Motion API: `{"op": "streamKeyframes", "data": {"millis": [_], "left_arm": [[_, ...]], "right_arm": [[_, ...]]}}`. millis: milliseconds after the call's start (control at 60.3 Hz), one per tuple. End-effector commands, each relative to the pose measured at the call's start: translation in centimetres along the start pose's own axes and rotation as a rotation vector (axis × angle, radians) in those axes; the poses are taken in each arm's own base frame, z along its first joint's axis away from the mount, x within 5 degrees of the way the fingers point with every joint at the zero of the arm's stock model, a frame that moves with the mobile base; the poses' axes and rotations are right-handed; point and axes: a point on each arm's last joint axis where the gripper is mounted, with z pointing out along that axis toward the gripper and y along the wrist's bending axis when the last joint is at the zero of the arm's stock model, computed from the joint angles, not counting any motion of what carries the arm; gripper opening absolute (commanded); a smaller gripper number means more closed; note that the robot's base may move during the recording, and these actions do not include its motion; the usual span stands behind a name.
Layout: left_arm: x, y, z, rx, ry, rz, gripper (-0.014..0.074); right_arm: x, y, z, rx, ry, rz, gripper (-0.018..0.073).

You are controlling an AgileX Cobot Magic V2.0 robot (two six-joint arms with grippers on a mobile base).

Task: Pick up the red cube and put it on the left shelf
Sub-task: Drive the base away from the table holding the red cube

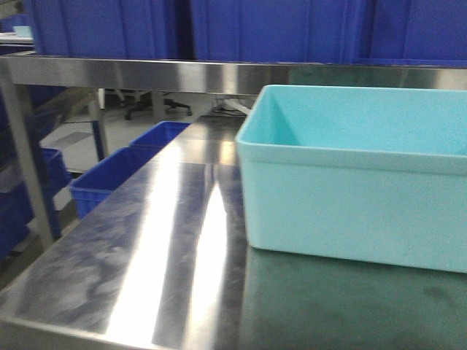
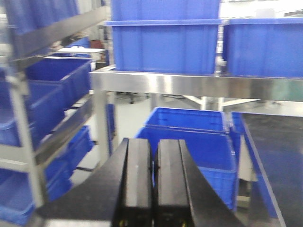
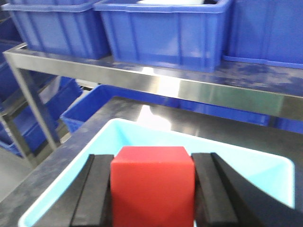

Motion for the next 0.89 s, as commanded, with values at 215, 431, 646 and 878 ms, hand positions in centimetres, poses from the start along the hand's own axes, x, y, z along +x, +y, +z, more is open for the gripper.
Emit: {"op": "streamKeyframes", "data": {"millis": [215,431,646,878], "left_arm": [[-0.01,-0.02,-0.09,0.006,-0.073,0.000,0.0102],[-0.01,-0.02,-0.09,0.006,-0.073,0.000,0.0102],[-0.01,-0.02,-0.09,0.006,-0.073,0.000,0.0102],[-0.01,-0.02,-0.09,0.006,-0.073,0.000,0.0102]], "right_arm": [[-1.56,0.19,-0.42,-0.011,-0.110,-0.014,0.0056],[-1.56,0.19,-0.42,-0.011,-0.110,-0.014,0.0056],[-1.47,0.17,-0.04,-0.009,-0.096,-0.014,0.0056],[-1.47,0.17,-0.02,-0.009,-0.095,-0.014,0.0056]]}}
